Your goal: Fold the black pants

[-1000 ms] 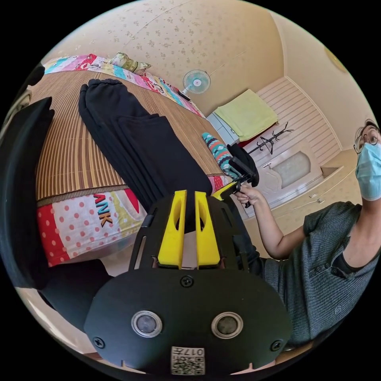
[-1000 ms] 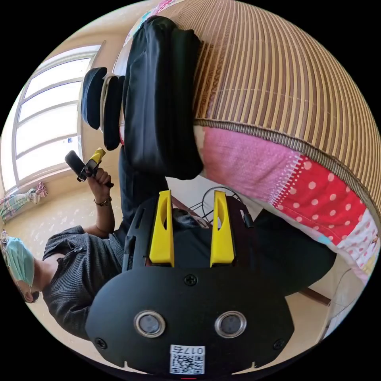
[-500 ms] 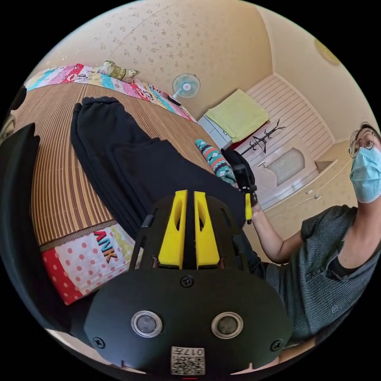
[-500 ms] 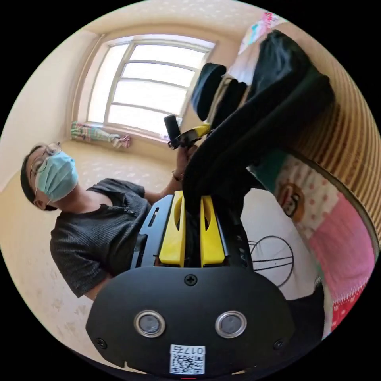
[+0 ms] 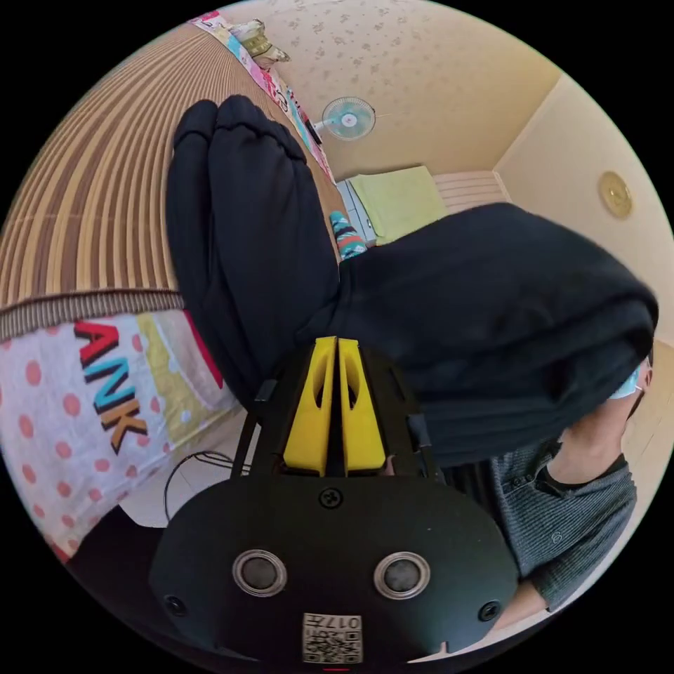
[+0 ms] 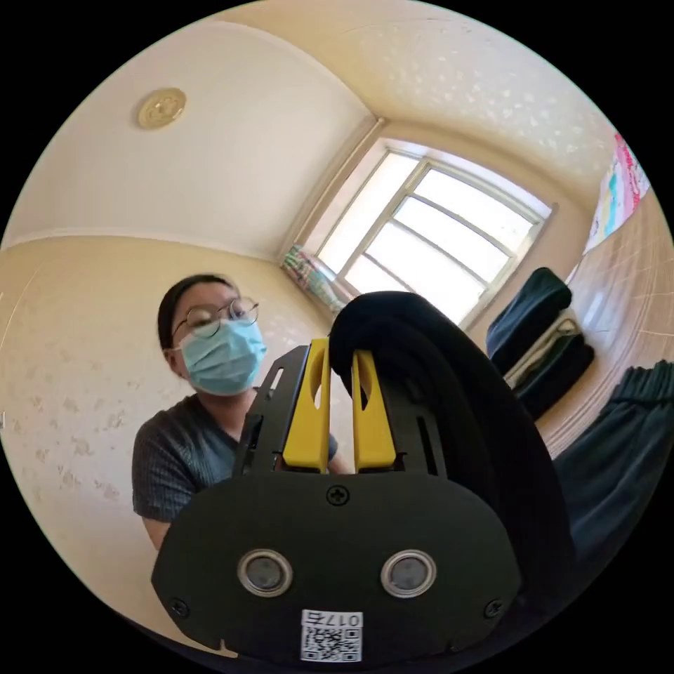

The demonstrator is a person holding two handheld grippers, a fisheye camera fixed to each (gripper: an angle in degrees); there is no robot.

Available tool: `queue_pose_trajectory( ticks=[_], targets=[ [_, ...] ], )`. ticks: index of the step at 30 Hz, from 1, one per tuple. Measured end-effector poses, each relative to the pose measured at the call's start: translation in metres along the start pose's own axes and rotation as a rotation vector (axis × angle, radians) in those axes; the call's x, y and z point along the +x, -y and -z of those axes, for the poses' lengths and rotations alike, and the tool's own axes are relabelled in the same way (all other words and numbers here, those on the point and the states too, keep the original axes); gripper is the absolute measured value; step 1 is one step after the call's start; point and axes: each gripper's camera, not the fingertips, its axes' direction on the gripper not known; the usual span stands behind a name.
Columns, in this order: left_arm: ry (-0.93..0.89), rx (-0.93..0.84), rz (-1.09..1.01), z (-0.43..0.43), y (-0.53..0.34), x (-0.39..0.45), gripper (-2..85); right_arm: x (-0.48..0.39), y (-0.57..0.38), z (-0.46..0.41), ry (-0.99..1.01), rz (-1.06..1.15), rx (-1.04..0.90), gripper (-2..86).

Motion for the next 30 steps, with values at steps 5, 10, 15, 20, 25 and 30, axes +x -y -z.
queue_pose_trajectory(
  ticks=[5, 10, 15, 20, 25, 30],
  targets=[
    [0.062, 0.355, 0.162, 0.077, -0.043, -0.005, -0.3, 0.034, 0.029, 0.066, -0.495, -0.125, 0.233, 6.3],
    [-0.006, 0.587, 0.167, 0.121, -0.061, -0.001, 10.8, 0.037, 0.026, 0.091, -1.032, -0.295, 0.082, 16.1],
    [0.121, 0.51, 0.163, 0.11, -0.022, 0.008, 16.8, 0.078, -0.002, 0.091, -1.198, -0.427, -0.156, 19.7],
    [0.124, 0.305, 0.287, 0.069, 0.028, -0.015, 14.8, 0.111, -0.038, 0.1, -1.071, -0.534, -0.223, 20.4],
    [0.086, 0.138, 0.245, 0.052, 0.049, -0.016, 9.5, 0.136, -0.056, 0.116, -0.734, -0.634, -0.212, 18.6],
    [0.032, 0.104, 0.206, 0.067, 0.072, -0.007, 8.6, 0.17, -0.072, 0.08, -0.381, -0.661, -0.26, 16.9]
  ],
)
